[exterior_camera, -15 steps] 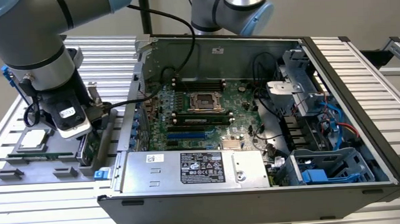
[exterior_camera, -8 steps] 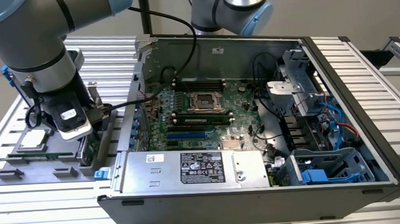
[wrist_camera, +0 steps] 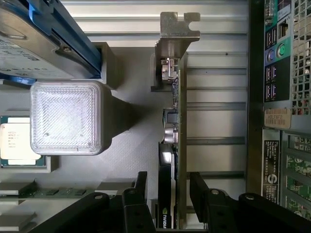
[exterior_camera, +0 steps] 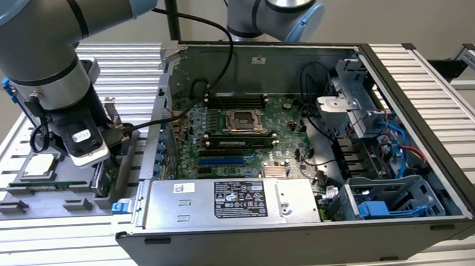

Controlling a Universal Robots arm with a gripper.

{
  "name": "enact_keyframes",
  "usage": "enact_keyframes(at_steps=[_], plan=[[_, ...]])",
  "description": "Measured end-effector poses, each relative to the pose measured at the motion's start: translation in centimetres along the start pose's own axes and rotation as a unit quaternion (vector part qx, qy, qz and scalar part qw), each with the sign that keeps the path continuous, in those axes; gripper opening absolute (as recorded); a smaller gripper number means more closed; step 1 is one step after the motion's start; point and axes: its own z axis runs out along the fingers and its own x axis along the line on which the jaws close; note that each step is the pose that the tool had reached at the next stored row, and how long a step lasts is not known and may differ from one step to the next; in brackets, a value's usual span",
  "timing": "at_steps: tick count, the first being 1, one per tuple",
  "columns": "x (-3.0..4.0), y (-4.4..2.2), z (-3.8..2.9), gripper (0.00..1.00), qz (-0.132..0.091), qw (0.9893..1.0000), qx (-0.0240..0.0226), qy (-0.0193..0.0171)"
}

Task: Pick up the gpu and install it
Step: 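Pick up the gpu and move the gpu toward the slot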

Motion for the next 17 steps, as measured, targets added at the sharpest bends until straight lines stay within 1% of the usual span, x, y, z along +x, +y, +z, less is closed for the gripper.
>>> enact_keyframes(at_steps=[3, 4, 17], plan=[[0.0, 0.0, 0.0, 1.0, 0.0, 1.0, -0.0001, 0.0], [0.0, 0.0, 0.0, 0.0, 0.0, 1.0, -0.0001, 0.0], [0.0, 0.0, 0.0, 0.0, 0.0, 1.0, -0.0005, 0.0]])
